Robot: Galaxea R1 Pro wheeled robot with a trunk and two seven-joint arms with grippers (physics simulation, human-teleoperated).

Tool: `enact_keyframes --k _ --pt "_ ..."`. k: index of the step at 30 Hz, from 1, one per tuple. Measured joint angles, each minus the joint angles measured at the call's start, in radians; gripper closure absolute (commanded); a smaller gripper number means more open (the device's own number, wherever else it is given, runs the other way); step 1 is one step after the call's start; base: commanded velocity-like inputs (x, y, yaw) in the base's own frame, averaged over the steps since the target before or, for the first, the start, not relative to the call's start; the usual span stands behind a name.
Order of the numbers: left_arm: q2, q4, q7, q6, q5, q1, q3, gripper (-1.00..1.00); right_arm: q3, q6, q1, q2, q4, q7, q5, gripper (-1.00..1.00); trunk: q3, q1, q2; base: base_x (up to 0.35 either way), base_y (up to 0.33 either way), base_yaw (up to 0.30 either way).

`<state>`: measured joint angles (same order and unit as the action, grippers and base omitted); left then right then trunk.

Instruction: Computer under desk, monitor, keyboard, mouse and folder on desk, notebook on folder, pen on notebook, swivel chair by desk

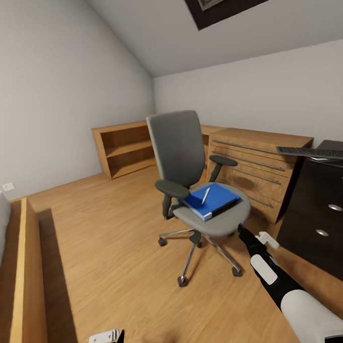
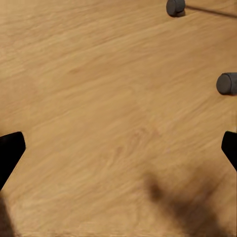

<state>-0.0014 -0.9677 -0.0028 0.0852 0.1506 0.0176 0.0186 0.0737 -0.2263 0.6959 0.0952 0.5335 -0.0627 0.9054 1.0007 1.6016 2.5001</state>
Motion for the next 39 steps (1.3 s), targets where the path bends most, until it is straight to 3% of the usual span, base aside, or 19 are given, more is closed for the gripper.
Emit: enact_keyframes --k 15,22,31,39 --pt "0.000 0.000 0.004 -0.001 0.001 -0.001 0.000 -1.00 0.001 0.001 0.000 -0.002 -0.002 0.001 0.001 -1.00 0.000 0.000 0.000 -0.171 0.150 0.000" --pt "-0.001 0.000 0.006 -0.001 0.000 0.000 0.000 -1.00 0.000 0.000 0.000 -0.026 -0.003 0.009 -0.005 -1.00 0.000 -0.001 0.000 -0.011 0.009 0.000" --pt "-0.001 0.001 0.007 -0.001 0.000 0.000 0.000 -1.00 0.024 0.001 0.000 -0.033 -0.010 0.080 -0.054 -1.00 0.000 -0.001 0.000 -0.001 0.001 0.000" --pt "-0.001 0.001 0.007 -0.001 0.000 0.000 -0.001 -1.00 0.028 0.001 0.000 -0.033 -0.013 0.096 -0.064 -1.00 0.000 -0.001 0.000 0.000 0.000 0.000"
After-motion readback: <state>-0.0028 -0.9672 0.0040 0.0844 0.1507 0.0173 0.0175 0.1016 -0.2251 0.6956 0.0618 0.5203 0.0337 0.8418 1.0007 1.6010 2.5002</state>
